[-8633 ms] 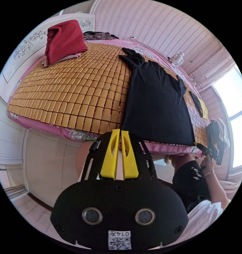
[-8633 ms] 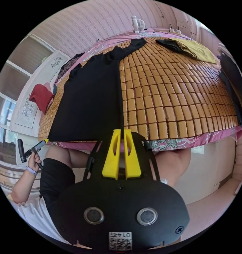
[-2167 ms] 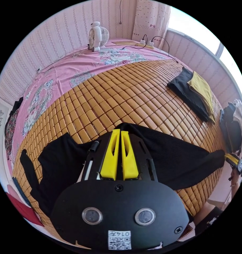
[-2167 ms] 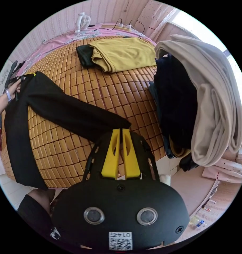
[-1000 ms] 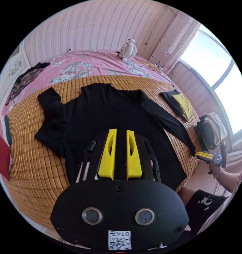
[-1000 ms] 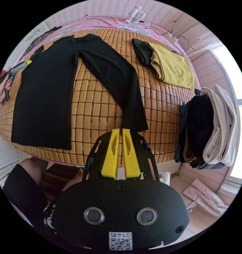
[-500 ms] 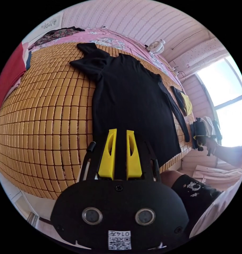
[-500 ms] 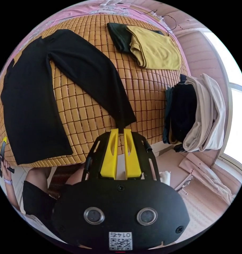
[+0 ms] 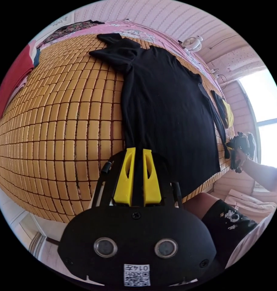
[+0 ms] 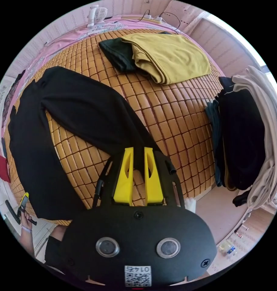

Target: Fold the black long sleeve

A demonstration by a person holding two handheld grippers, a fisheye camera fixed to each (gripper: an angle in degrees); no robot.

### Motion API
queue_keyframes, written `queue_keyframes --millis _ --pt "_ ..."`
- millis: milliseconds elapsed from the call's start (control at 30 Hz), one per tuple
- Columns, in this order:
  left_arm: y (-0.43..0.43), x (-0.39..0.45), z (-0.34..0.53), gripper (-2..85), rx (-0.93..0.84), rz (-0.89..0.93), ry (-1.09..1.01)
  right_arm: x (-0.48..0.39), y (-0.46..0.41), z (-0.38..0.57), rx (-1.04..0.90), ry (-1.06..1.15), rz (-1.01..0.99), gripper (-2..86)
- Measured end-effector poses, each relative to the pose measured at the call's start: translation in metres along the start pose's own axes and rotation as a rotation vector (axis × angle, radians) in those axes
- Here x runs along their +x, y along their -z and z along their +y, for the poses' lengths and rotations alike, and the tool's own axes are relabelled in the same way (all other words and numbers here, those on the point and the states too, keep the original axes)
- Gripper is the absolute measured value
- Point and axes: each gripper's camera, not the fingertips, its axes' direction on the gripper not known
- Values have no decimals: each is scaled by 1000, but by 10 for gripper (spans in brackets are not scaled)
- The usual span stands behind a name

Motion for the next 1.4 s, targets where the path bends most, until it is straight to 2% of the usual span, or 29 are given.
queue_keyframes --millis 100,167,300,367,433,500,567,600,700,767,833,867,933,1033,1133,1200,1233,1400 --pt "0 10 -17 47 -67 -38 21 25 4 9 -1 2 -169 40" --pt "8 31 -37 47 -108 -112 -3 30 24 33 82 139 -276 42" --pt "20 103 -80 42 -87 -111 -262 54 28 65 100 116 -237 71" --pt "7 172 -109 37 -89 -58 -480 73 21 82 110 88 -228 82" --pt "-13 226 -127 29 -102 8 -601 80 12 91 125 70 -222 82" --pt "-34 275 -140 13 -102 103 -670 81 1 94 123 71 -245 60" --pt "-59 334 -155 -2 -72 300 -750 86 -21 83 22 81 -273 20" --pt "-65 348 -159 -4 -66 328 -785 90 -24 81 8 70 -272 17" --pt "-84 408 -177 -4 -30 346 -866 111 9 90 143 56 -307 12" --pt "-90 441 -182 2 -2 393 -906 104 42 111 247 191 -265 29" --pt "-97 460 -180 13 -5 391 -949 98 35 121 165 266 -293 54" --pt "-103 470 -177 20 -24 373 -978 98 19 124 76 269 -292 73" --pt "-114 482 -171 29 -44 340 -1032 103 1 126 22 234 -280 77" --pt "-137 493 -162 41 -92 265 -1090 119 -5 121 170 71 -279 74" --pt "-161 497 -158 44 -148 209 -1086 118 -34 101 188 -48 -228 67" --pt "-174 498 -156 40 -166 179 -1070 107 -54 88 113 -48 -213 38" --pt "-185 498 -155 34 -193 159 -1055 101 -54 86 133 -45 -164 8" --pt "-195 503 -153 30 -185 191 -1015 87 -37 63 203 42 10 -4"
